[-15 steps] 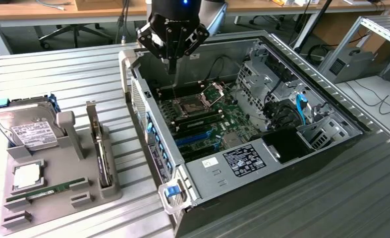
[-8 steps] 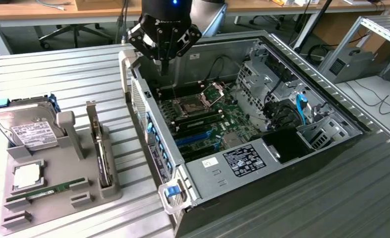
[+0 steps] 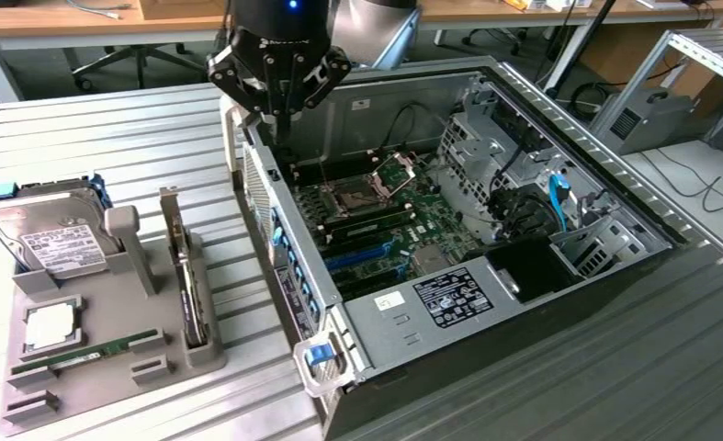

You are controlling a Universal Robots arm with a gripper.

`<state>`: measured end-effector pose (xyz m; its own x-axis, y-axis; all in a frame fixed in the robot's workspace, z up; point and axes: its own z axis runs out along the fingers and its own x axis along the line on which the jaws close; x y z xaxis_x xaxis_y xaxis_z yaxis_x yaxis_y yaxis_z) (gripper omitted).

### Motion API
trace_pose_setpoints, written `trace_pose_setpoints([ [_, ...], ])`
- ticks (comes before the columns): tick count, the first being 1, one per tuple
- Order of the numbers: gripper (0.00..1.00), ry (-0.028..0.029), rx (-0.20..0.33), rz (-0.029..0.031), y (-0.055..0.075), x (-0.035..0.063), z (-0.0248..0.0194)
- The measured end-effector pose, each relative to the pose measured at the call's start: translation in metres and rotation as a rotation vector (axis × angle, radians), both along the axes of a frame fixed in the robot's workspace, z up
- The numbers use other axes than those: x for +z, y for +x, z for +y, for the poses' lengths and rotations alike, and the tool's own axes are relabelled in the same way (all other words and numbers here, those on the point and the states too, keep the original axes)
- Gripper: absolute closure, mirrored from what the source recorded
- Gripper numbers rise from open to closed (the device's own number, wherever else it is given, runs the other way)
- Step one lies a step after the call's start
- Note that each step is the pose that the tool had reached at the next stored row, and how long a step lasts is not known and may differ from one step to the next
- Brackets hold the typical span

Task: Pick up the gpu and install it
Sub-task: 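Reach for the gpu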

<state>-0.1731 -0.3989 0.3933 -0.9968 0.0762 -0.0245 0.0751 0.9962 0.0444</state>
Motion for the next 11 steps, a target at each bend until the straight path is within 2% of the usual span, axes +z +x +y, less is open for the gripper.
trace_pose_setpoints([
  [11, 0.89, 0.0001, 0.000, 0.0000, -0.025, 0.0000, 0.0000],
])
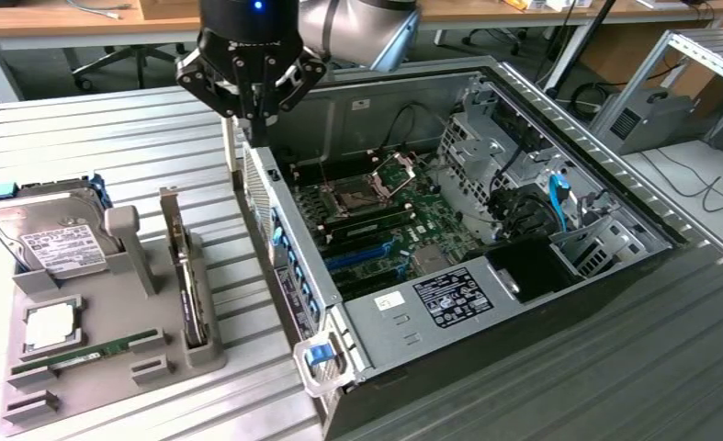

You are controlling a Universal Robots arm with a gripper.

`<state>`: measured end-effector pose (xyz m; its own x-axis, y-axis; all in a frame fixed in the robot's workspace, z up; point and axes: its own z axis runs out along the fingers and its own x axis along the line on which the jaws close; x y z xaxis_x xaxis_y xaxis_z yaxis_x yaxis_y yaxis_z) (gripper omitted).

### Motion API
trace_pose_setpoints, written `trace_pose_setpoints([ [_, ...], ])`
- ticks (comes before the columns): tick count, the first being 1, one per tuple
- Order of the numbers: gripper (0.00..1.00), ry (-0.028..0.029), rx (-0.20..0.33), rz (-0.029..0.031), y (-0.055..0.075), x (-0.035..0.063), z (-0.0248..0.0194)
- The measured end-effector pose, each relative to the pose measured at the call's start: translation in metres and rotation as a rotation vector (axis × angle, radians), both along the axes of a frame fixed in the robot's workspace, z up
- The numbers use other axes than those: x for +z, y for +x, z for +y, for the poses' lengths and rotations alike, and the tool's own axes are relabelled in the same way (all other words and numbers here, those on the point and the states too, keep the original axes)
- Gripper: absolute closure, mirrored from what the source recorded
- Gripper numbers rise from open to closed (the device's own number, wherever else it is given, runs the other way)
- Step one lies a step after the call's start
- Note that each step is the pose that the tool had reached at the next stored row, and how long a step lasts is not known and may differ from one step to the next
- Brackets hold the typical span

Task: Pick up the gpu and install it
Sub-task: 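Reach for the gpu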

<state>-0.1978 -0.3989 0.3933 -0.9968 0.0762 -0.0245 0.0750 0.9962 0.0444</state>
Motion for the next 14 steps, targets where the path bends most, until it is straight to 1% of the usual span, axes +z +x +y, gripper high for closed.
trace_pose_setpoints([
  [4, 0.89, -0.0001, 0.000, 0.0001, -0.007, 0.0001, 0.0000],
  [9, 0.89, -0.0001, 0.000, 0.0000, -0.023, 0.0000, 0.0000],
  [14, 0.89, -0.0001, 0.000, 0.0000, -0.032, 0.0000, 0.0000],
])
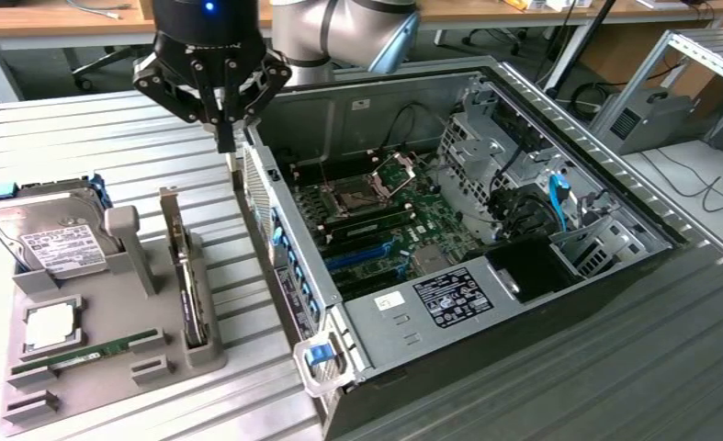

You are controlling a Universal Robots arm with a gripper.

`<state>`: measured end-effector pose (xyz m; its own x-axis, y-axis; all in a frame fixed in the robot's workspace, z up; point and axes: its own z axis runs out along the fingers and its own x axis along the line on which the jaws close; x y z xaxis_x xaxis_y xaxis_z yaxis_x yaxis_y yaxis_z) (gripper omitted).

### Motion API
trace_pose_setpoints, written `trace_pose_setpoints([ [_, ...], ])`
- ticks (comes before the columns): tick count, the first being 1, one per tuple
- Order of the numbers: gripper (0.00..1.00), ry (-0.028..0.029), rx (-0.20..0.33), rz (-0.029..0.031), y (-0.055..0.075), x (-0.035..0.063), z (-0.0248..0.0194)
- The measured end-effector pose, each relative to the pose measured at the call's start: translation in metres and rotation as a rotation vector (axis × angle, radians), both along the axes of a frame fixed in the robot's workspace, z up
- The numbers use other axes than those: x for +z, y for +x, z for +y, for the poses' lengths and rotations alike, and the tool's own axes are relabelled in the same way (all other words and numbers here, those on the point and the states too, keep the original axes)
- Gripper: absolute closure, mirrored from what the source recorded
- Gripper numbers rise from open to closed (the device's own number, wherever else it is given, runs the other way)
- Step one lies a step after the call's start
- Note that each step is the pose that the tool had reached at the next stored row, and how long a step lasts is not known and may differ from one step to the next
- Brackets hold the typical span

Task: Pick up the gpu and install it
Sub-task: 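Reach for the gpu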

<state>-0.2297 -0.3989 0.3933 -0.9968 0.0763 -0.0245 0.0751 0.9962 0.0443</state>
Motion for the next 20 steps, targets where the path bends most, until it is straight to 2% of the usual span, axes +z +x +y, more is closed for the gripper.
trace_pose_setpoints([
  [6, 0.89, 0.0001, 0.000, 0.0000, -0.013, 0.0000, 0.0000],
  [11, 0.89, 0.0000, 0.000, 0.0000, -0.031, 0.0000, 0.0000],
  [20, 0.89, 0.0000, 0.000, 0.0000, -0.046, -0.0001, 0.0000],
])
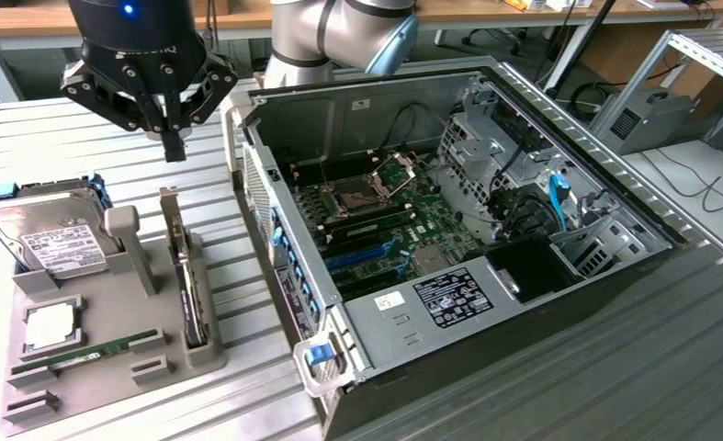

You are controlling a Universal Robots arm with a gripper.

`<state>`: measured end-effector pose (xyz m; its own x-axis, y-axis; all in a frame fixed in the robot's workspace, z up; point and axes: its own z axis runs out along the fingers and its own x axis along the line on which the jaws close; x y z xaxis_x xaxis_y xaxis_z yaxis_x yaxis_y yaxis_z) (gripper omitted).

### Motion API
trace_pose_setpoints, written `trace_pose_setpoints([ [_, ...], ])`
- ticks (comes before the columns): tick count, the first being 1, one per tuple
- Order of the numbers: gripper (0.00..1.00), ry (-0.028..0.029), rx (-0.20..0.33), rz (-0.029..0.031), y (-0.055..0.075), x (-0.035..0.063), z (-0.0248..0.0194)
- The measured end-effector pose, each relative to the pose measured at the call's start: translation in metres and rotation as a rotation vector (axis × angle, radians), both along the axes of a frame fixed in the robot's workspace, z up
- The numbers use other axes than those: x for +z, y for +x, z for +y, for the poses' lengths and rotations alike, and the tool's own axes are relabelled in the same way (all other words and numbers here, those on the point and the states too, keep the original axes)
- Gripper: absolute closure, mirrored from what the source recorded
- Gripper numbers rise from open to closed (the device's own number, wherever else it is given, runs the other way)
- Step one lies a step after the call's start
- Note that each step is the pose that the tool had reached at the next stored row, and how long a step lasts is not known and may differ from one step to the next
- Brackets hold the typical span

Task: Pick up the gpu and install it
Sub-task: 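Reach for the gpu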

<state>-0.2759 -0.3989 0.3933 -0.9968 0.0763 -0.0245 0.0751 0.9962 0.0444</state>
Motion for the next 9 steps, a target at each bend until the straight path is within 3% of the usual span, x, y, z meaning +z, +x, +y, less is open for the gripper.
trace_pose_setpoints([
  [9, 0.89, 0.0000, 0.000, 0.0000, -0.0090, -0.0002, 0.0000],
])
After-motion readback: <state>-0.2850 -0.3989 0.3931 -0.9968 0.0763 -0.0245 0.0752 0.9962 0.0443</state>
